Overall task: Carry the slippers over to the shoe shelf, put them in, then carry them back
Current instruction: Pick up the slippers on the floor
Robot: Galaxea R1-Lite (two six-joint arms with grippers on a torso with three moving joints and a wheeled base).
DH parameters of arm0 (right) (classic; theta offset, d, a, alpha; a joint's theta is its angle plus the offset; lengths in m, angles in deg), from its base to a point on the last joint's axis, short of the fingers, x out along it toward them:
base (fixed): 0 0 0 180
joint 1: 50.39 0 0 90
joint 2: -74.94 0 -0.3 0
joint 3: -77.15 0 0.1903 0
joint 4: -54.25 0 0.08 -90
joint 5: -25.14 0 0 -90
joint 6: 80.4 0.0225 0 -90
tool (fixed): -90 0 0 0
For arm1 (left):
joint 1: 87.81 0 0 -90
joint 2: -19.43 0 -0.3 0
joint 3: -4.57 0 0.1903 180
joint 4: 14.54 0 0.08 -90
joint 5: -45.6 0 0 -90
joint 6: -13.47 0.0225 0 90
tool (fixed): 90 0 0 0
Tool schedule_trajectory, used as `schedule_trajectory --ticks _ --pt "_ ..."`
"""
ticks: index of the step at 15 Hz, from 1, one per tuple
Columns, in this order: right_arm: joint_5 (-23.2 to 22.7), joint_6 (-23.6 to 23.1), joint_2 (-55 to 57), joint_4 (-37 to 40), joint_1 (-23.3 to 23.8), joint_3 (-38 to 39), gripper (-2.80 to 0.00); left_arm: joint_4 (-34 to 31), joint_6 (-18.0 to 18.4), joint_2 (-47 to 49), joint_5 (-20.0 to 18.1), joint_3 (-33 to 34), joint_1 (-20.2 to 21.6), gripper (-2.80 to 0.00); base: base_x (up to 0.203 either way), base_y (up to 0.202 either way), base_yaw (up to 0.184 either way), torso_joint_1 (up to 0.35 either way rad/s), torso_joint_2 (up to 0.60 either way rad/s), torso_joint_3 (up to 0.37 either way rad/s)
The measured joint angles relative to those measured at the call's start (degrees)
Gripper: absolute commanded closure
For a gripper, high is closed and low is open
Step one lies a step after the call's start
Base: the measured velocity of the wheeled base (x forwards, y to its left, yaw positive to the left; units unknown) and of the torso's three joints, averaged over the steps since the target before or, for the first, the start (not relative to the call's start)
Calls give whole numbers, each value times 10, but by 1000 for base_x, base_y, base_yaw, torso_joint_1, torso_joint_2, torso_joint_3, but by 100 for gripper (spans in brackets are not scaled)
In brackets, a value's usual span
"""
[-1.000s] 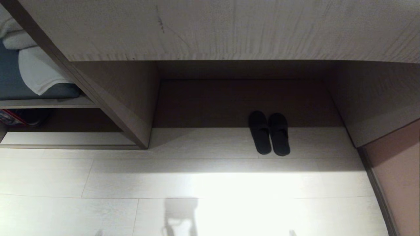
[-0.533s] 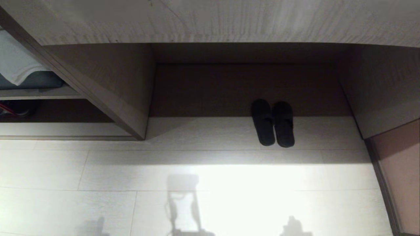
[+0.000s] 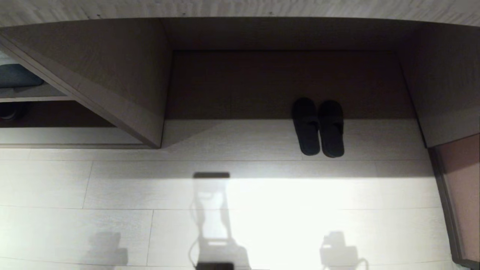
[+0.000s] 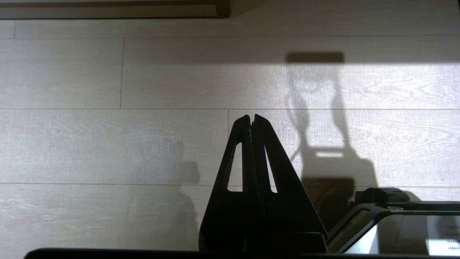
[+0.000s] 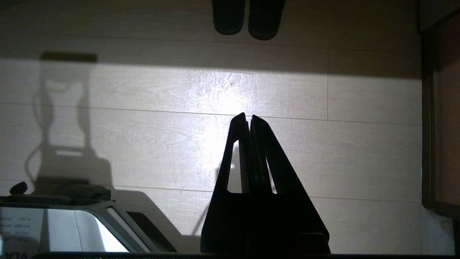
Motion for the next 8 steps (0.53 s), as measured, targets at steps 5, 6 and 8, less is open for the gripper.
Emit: schedule_trajectory --ticks 5,6,8 --pt "0 0 0 0 0 0 0 0 0 0 0 0 0 0 0 0 0 0 2 -199" --pt "0 0 0 0 0 0 0 0 0 0 0 0 0 0 0 0 0 5 6 -204" --pt "0 0 0 0 0 0 0 0 0 0 0 0 0 0 0 0 0 1 2 -200"
